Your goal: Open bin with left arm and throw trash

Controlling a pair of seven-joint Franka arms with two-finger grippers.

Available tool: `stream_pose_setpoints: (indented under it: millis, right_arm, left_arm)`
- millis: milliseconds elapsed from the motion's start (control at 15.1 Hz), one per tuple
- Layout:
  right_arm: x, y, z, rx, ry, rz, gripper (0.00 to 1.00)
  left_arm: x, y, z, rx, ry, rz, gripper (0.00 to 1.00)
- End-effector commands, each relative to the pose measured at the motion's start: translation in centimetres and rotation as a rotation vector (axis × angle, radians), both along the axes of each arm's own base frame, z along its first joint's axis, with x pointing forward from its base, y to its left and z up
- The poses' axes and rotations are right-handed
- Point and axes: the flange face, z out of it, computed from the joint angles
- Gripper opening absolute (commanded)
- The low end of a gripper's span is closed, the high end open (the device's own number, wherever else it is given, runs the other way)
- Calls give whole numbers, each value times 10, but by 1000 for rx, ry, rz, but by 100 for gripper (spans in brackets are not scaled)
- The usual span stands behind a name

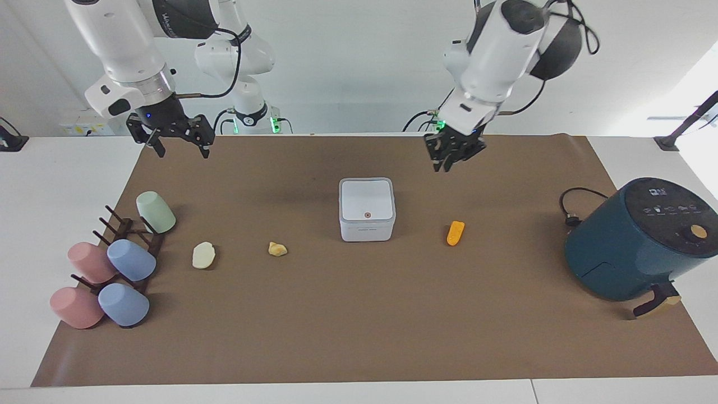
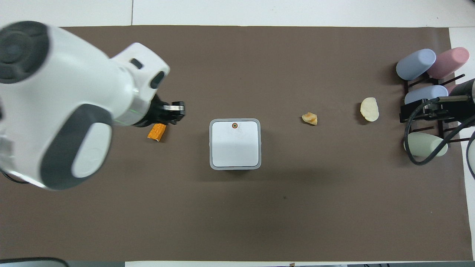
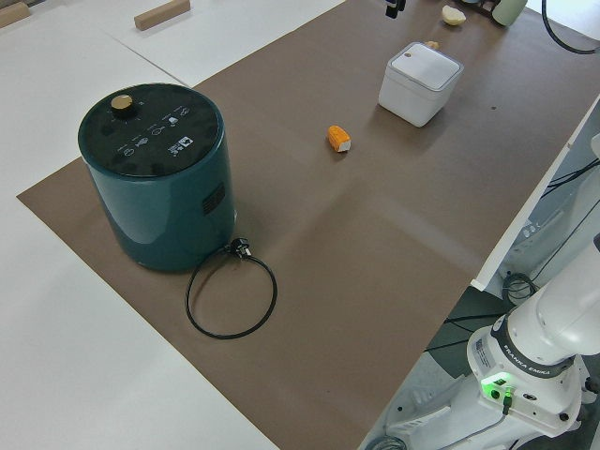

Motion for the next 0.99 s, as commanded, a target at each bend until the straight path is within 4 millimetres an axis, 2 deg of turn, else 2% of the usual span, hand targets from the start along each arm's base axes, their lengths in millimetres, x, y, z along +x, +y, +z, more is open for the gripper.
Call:
stream_pose_setpoints:
  millis: [0,66,133,199,464,663,929]
  right_arm:
    - [-8,-7,-11,-1,-18,0,100]
    - [-7,-11,-25,-1,-25,-5,100]
    - [-5,-17,-35,0,-47,-14,100]
    - [-3,-22,-50,0,-62,-21,100]
    - [18,-31,-95,-1,-114,-30,100]
    - [38,-31,-151,1,-134,-27,100]
    - [49,-34,-217,6,-210,-27,100]
  left_arm:
    - [15,-72,-45,0,10,-8,0]
    - [10,-85,-51,-10,-18,-24,0]
    - [8,-85,-71,-4,-11,-21,0]
    - [8,-86,-81,-7,-18,-19,0]
    - [10,-85,-96,-19,-37,-8,0]
    - [7,-83,-121,-18,-40,0,0]
    - [4,-84,-124,-13,-32,-2,0]
